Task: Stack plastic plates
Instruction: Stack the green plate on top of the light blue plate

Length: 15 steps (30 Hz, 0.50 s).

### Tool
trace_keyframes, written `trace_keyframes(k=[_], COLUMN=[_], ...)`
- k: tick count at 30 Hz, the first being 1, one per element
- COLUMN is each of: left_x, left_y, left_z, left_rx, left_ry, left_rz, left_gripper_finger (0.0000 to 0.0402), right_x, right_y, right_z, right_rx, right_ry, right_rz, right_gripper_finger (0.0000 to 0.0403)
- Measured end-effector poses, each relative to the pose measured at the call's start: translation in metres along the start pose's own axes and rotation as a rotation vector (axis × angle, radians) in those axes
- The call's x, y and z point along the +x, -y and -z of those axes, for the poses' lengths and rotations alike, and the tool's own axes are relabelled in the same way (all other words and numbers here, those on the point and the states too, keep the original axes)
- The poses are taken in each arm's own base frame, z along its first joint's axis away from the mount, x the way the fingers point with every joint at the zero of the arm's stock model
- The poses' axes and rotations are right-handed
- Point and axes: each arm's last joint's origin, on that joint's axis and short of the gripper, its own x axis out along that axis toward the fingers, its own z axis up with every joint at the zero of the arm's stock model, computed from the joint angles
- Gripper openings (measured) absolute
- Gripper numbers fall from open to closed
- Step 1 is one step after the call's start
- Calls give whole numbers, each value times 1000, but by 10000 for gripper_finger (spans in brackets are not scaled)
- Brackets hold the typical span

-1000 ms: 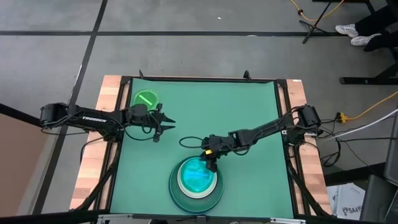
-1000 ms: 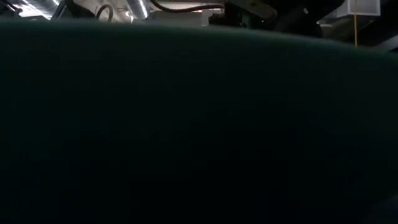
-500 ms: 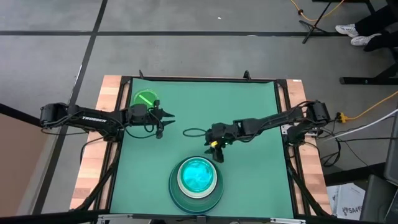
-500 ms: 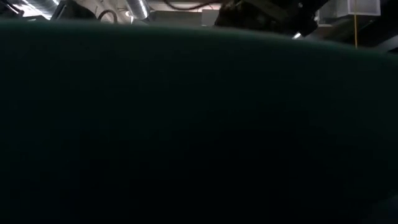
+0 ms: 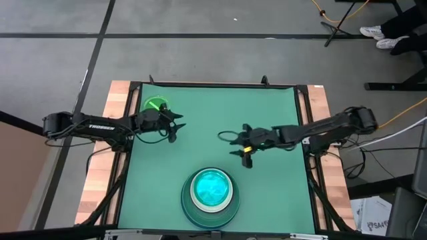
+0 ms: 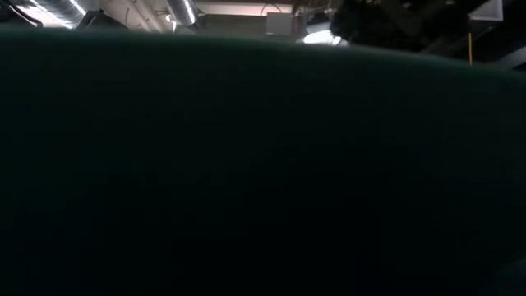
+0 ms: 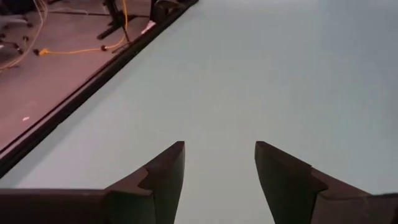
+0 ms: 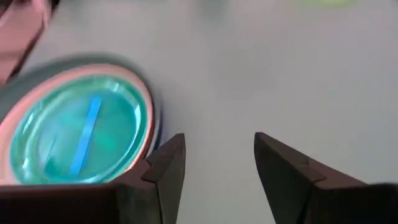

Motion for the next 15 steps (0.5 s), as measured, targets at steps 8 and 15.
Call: trace_keyframes(k=[8, 15], left_x=[1, -2], left_y=[-6, -17], left_z=[8, -6], left_rx=[10, -36], left_ry=[-140, -322], left_rz=[-102, -254], left_gripper_finger=[189, 188], right_x=[-29, -30], right_y=[14, 20], right_z=[39, 58], right_rx=[25, 37], right_ry=[186, 218], right_rz=[139, 226], right_gripper_finger=[184, 184])
